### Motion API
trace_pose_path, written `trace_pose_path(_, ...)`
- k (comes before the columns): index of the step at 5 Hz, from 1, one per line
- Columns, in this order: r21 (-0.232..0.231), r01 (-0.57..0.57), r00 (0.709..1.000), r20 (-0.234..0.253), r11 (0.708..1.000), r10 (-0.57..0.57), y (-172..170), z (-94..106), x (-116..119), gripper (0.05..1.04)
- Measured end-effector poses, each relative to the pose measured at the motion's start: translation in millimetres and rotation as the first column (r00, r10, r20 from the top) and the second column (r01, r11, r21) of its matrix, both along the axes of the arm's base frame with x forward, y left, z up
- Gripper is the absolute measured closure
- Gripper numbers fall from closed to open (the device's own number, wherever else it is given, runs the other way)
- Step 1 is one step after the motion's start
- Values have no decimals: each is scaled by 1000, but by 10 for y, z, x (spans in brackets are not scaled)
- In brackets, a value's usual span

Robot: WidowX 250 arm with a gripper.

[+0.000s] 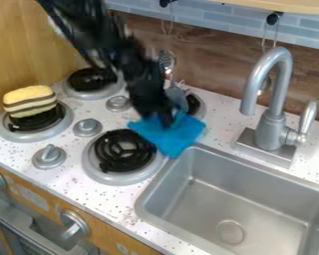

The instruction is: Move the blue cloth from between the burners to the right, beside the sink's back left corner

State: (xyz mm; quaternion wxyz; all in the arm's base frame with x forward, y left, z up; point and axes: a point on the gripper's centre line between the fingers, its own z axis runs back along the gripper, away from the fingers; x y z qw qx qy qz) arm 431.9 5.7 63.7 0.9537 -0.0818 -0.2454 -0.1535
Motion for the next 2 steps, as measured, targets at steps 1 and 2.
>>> trace_pose_path(1, 12, -1, 996, 94, 1000, 0, 101, 507, -24, 83)
trace_pose_path(2, -8, -23, 985, 173, 1000, 24, 180, 779, -180, 83)
